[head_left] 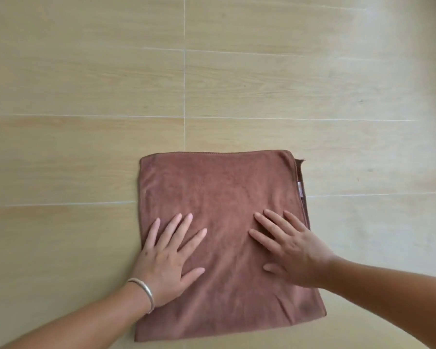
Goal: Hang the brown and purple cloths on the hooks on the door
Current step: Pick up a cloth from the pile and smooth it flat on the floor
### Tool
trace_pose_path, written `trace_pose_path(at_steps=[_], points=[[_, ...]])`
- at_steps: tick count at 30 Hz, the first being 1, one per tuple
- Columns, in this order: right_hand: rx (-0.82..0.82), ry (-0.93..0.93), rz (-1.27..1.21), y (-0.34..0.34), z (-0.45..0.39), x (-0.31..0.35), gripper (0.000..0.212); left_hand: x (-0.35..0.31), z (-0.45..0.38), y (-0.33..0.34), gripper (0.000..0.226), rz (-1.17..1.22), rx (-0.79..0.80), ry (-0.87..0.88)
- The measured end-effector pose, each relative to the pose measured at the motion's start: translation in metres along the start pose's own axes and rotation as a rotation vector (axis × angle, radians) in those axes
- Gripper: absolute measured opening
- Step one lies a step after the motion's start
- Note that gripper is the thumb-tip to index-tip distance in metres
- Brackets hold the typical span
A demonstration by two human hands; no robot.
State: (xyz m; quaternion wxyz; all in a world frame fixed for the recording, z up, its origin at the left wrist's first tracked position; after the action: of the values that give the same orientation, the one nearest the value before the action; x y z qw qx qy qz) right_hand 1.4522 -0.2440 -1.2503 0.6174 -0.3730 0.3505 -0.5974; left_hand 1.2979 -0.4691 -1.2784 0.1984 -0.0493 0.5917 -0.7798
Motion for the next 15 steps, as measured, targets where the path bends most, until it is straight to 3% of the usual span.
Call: trace_pose_path(at_steps=[4, 9, 12, 15], points=[[-0.011, 0.011, 0.004, -0.004, -0.032, -0.033, 0.077, 0.039, -0.048, -0.011, 0.076, -0.079, -0.022, 0.004], [-0.083, 0.289, 0.032, -0.045, -0.096, -0.082, 0.073, 0.092, -0.123, -0.048, 0.071, -0.186, -0.002, -0.185], [-0.106, 0.31, -0.079, -0.046, -0.094, -0.056, 0.069, 0.08, -0.114, -0.056, 0.064, -0.092, -0.022, -0.153], [-0.091, 0.189, -0.095, -0.024, -0.057, -0.018, 0.084, 0.059, -0.066, -0.04, 0.07, -0.075, -0.012, -0.068]])
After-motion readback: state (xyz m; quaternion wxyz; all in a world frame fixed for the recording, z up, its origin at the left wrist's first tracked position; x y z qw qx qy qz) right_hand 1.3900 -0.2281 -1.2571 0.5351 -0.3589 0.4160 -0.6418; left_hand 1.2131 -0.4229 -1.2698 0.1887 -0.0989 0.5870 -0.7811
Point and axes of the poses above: each hand's wrist, its own z-axis away from the middle knuckle, its own y-axis out of the palm, x = y × z, the point moved 4 cm from there along -z, towards the middle knuckle
